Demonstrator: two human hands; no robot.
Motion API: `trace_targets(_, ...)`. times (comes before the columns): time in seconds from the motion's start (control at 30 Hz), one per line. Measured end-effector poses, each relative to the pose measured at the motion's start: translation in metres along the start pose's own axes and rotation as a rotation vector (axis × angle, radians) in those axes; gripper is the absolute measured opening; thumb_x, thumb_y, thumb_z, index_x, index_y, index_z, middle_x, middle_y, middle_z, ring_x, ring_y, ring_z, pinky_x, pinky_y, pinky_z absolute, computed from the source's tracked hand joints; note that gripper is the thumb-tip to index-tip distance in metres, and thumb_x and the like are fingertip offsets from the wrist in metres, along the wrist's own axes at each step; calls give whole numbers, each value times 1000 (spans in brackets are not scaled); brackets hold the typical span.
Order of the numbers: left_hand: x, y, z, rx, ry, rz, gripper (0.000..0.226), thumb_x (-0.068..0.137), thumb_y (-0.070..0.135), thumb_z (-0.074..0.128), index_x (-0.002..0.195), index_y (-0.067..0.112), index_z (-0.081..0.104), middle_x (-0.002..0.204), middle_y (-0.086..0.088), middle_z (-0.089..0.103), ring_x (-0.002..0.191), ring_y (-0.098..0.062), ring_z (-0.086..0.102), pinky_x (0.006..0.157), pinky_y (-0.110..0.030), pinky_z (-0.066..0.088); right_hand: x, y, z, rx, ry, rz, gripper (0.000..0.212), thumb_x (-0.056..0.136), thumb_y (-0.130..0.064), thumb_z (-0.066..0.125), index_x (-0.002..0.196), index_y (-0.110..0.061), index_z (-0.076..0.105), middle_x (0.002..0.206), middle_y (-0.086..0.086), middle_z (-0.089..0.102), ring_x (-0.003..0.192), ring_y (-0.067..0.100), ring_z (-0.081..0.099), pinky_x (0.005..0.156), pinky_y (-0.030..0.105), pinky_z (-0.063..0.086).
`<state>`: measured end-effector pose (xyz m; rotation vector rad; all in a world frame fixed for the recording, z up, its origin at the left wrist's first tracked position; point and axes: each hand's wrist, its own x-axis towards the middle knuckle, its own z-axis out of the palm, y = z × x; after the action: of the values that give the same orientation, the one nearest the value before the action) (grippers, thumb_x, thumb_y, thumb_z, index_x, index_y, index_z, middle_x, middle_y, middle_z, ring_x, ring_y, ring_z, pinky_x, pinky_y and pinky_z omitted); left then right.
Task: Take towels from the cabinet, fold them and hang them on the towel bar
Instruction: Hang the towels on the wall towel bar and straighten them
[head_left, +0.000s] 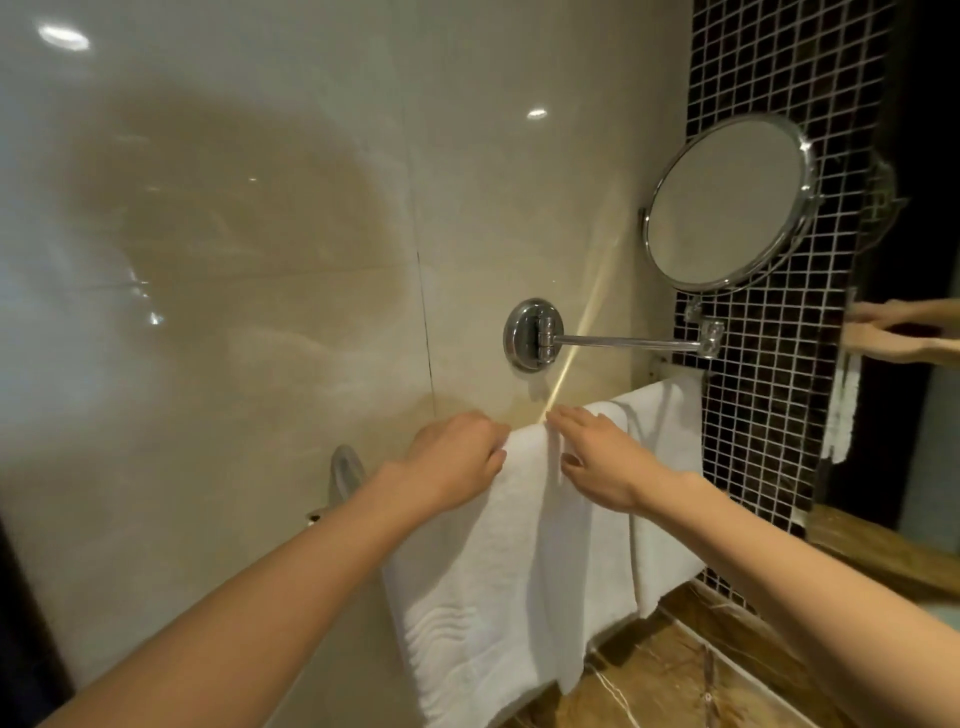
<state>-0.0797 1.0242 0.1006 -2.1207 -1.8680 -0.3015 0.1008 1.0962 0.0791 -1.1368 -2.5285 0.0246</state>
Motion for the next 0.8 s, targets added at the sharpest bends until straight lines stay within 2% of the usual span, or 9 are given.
trace_targets(0.1, 19, 3, 8, -14, -25, 64, 23, 95, 28, 44, 74, 20, 43, 82, -6, 56, 82, -30, 56, 62, -33, 38, -2, 6, -1, -40, -26, -23, 63, 92, -13, 48, 150, -13, 25, 158, 8, 23, 142, 27, 25, 116, 38, 22)
trace_targets(0.23, 29, 12, 12, -20, -37, 49, 28, 94, 27, 48, 69, 18, 40, 72, -5, 50, 78, -31, 55, 61, -33, 36, -2, 12, -1, -63, -28, -31, 64, 94, -14, 48, 152, -15, 20, 160, 5, 17, 143, 25, 21, 116, 36, 21)
trace_targets(0.43, 32, 12, 12, -16, -26, -14, 28, 91, 35, 53, 73, 16, 42, 85, -13, 59, 84, -35, 58, 65, -34, 40, 0, 17, 0, -27, -13, -16, 63, 92, -9, 46, 151, -13, 23, 159, 6, 19, 144, 25, 21, 115, 38, 24)
trace_targets(0.67, 26, 3, 16, -66, -53, -45, 40, 90, 37, 55, 63, 20, 32, 72, -5, 45, 76, -33, 56, 61, -34, 37, 1, 26, 1, -8, -13, -15, 67, 90, -5, 46, 152, -13, 21, 158, 6, 21, 144, 23, 20, 115, 34, 24)
trace_targets(0.8, 24, 6, 17, -45, -38, -51, 30, 92, 37, 51, 73, 17, 39, 77, -4, 45, 76, -31, 53, 62, -32, 37, 4, 31, 5, 17, -10, -4, 70, 88, -2, 42, 153, -14, 18, 161, 4, 14, 148, 21, 12, 117, 30, 18)
